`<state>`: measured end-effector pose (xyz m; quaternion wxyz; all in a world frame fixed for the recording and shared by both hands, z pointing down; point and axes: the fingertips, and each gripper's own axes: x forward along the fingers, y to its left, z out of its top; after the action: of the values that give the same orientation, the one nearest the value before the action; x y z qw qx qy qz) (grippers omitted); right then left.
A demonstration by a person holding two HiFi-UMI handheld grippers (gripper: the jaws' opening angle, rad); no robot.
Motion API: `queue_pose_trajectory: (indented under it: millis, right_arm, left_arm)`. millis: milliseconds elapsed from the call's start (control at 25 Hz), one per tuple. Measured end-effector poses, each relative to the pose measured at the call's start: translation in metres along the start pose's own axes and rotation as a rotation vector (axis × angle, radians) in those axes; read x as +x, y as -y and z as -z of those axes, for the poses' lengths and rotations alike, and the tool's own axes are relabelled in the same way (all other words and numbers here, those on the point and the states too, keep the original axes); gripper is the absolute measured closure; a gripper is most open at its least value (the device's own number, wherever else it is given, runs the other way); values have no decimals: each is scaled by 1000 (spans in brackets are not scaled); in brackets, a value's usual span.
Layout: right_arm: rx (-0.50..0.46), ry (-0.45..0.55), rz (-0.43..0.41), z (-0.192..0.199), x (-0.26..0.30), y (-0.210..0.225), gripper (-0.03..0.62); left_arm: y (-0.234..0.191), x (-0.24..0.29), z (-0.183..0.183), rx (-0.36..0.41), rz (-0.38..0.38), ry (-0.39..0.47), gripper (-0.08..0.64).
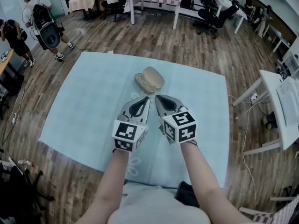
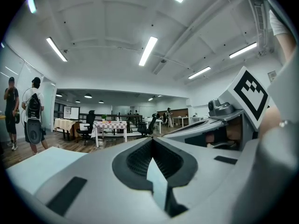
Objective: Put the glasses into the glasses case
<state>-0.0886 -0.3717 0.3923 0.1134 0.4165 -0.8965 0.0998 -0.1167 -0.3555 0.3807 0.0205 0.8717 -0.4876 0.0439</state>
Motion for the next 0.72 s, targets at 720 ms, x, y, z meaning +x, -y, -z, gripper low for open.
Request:
queue_pose_trajectory:
  millis: [720]
  right_arm:
    - [-4,95,22,-11,-71,-17,588]
  left_arm:
    - [42,-25,-26,27,-3,57,552]
